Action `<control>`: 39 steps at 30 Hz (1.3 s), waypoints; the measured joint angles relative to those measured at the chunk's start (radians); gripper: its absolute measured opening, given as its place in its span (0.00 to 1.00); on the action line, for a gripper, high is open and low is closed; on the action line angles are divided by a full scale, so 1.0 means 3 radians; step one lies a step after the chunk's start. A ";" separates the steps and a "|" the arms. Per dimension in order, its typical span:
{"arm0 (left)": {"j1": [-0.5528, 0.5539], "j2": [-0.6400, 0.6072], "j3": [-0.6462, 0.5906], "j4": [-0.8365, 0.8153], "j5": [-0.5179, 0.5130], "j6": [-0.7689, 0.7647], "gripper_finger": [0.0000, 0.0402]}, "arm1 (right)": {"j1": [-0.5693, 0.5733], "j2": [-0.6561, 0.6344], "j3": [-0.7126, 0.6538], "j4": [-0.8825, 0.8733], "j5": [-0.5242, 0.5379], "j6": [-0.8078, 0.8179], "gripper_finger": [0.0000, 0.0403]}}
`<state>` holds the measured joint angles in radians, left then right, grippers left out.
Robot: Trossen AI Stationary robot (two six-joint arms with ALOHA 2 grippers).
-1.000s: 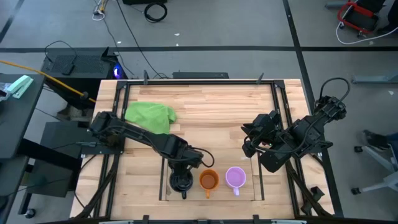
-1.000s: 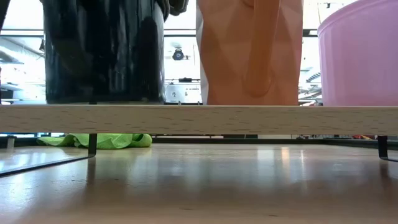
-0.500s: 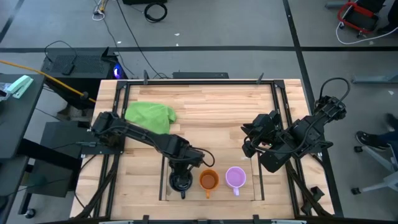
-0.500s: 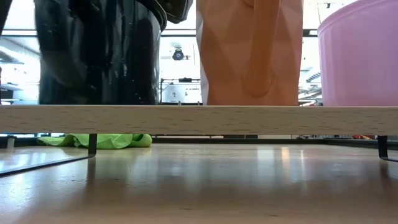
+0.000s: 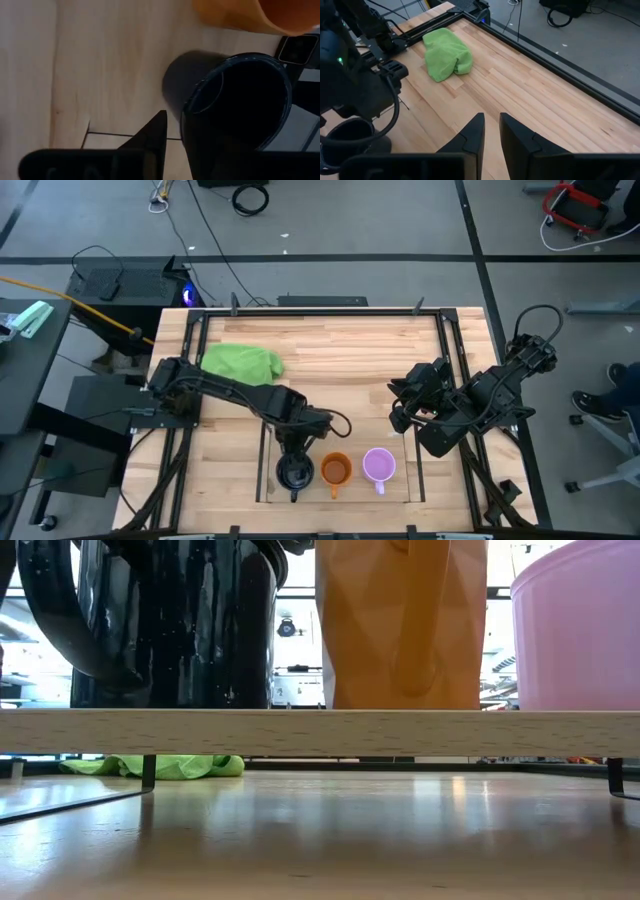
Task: Stack small to large cups/mugs on shelf
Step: Put the black cup on the shelf, then return to Home Position
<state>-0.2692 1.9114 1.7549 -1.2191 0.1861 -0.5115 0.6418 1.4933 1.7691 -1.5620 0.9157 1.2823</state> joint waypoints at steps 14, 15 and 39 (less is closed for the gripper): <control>0.0207 0.0000 0.0596 -0.0292 -0.0035 0.0040 0.21 | 0.0009 0.0000 0.0000 -0.0004 -0.0001 -0.0010 0.16; 0.0216 0.0000 0.0699 -0.0340 -0.0048 0.0042 0.21 | 0.0010 0.0000 0.0000 -0.0006 -0.0001 -0.0010 0.16; -0.0066 -0.0496 0.1848 -0.0818 -0.1916 -0.0260 0.19 | 0.0717 -0.0038 0.0004 0.0007 -0.0266 0.0028 0.16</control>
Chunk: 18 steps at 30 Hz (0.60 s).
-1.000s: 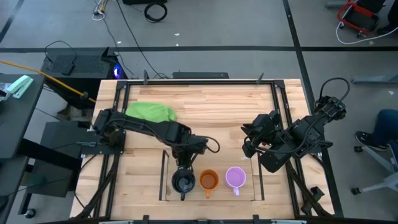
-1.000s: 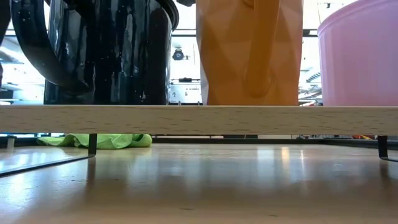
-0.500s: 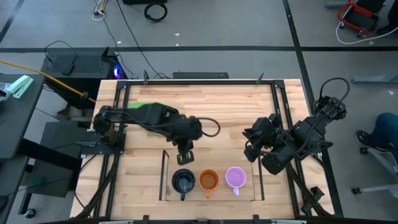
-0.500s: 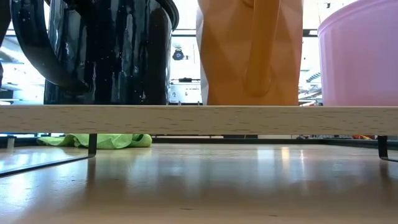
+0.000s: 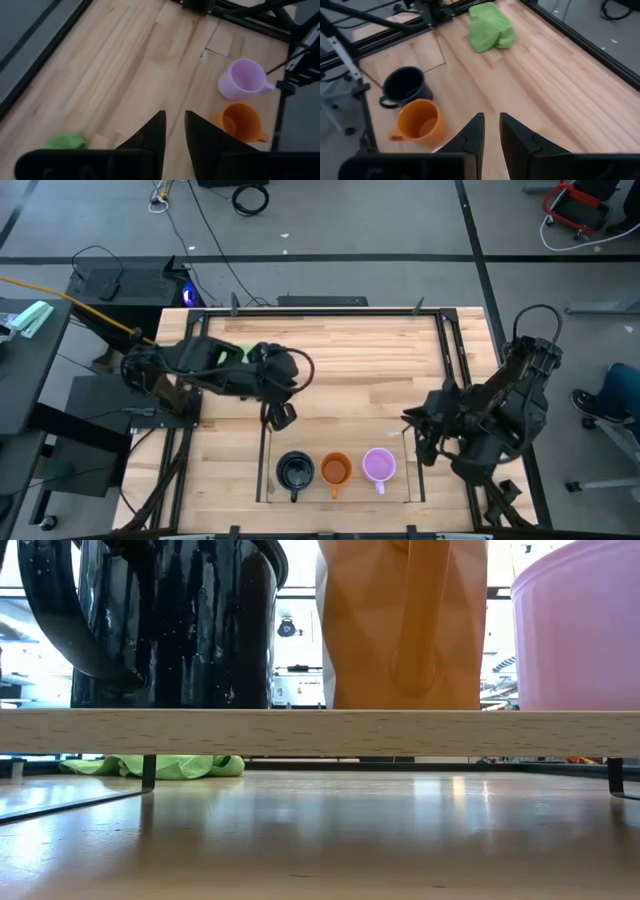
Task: Stack small to large cups/mugs on shelf
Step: Return to Home Position
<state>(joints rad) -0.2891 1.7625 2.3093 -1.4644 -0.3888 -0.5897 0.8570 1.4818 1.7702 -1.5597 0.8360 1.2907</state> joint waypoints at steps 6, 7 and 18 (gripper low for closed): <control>-0.0156 -0.0002 0.0000 -0.0028 0.0002 -0.0005 0.18 | 0.0202 0.0000 0.0000 0.0035 -0.0004 0.0009 0.16; -0.0171 -0.0002 0.0000 -0.0050 0.0001 0.0068 0.18 | 0.0234 0.0000 0.0000 0.0054 -0.0011 0.0038 0.16; -0.0323 -0.0002 0.0000 0.0007 0.0038 0.0118 0.21 | 0.0350 0.0000 0.0001 0.0045 -0.0850 -0.0356 0.16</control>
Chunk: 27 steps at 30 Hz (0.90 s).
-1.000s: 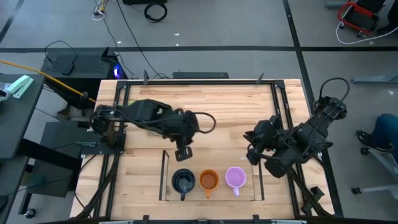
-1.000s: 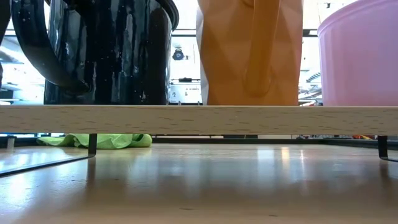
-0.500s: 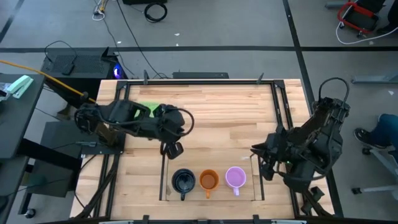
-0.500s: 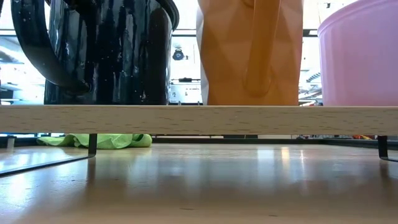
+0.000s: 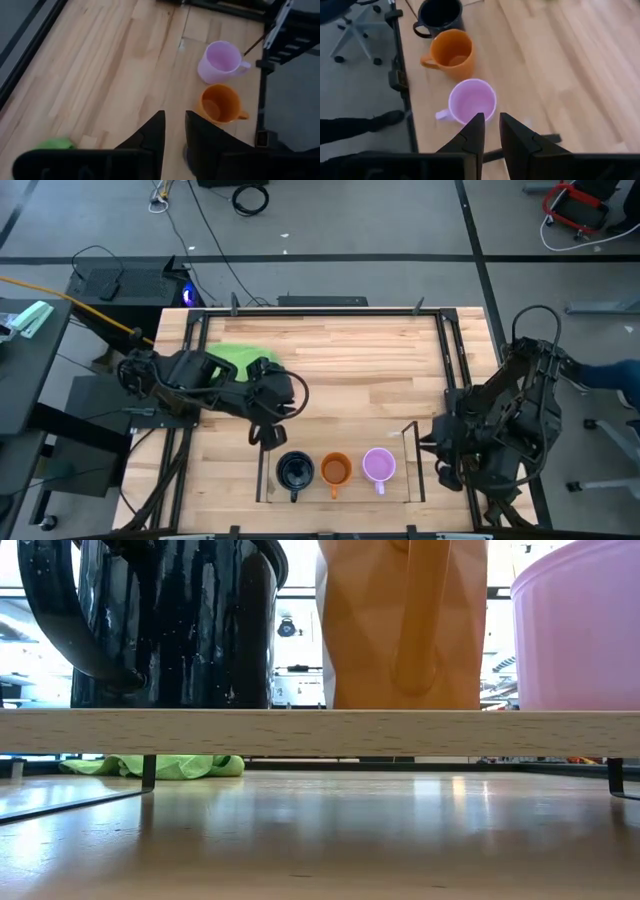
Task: Stack small to large cups/mugs on shelf
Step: Return to Home Position
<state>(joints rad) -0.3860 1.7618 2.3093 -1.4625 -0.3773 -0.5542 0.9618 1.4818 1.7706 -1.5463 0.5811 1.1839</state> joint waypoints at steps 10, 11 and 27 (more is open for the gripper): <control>-0.0157 -0.0004 -0.0001 0.0511 -0.0002 0.0083 0.19 | 0.0335 -0.0017 0.0000 0.0027 0.0608 0.0289 0.16; -0.0192 -0.0004 -0.0001 0.0563 -0.0016 0.0114 0.19 | 0.0390 -0.0034 0.0000 0.0028 0.0709 0.0343 0.16; -0.0525 -0.0006 -0.0432 0.1262 -0.0439 0.0265 0.20 | 0.1200 -0.0151 -0.0001 0.0039 0.1731 0.1009 0.16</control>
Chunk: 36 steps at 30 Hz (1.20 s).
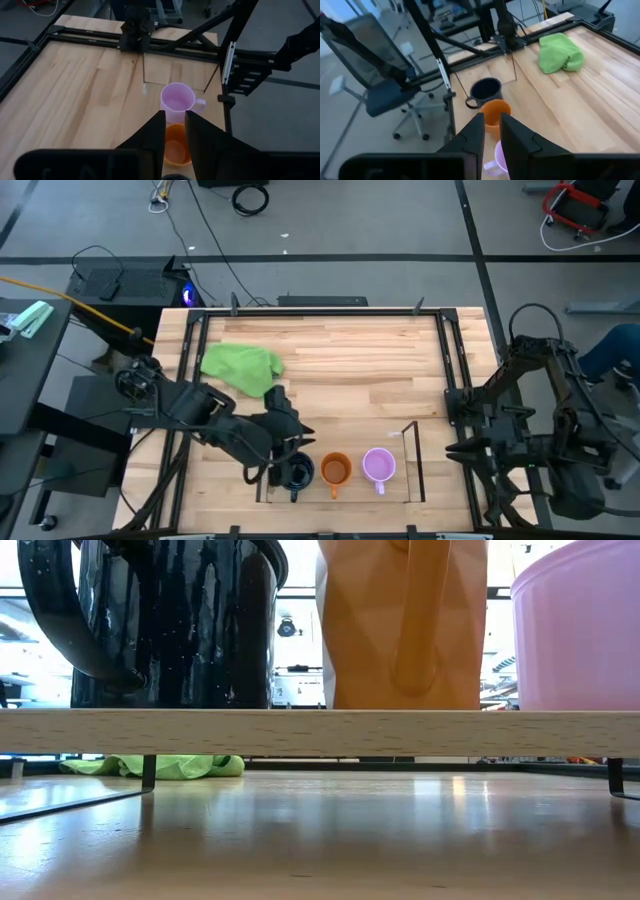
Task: Stack small to large cups/mugs on shelf
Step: Return to Home Position
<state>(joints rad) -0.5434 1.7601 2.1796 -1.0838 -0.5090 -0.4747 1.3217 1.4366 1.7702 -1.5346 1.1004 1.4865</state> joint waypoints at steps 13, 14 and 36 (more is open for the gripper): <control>0.0024 -0.0441 -0.1149 0.1392 0.0255 0.0291 0.21 | 0.0446 0.0003 -0.0349 0.0416 0.0595 0.0246 0.16; 0.0040 -0.0522 -0.1279 0.1509 0.0269 0.0303 0.21 | 0.0472 -0.0004 -0.0401 0.0436 0.0629 0.0319 0.16; 0.0275 -0.2618 -0.3514 0.2805 0.0542 0.0539 0.22 | 0.0505 -0.0441 -0.0562 0.0438 0.0885 -0.0024 0.16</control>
<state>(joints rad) -0.4610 0.9746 1.1255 -0.2423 -0.3465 -0.3130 1.4731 1.3044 1.6016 -1.4033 1.3658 1.4793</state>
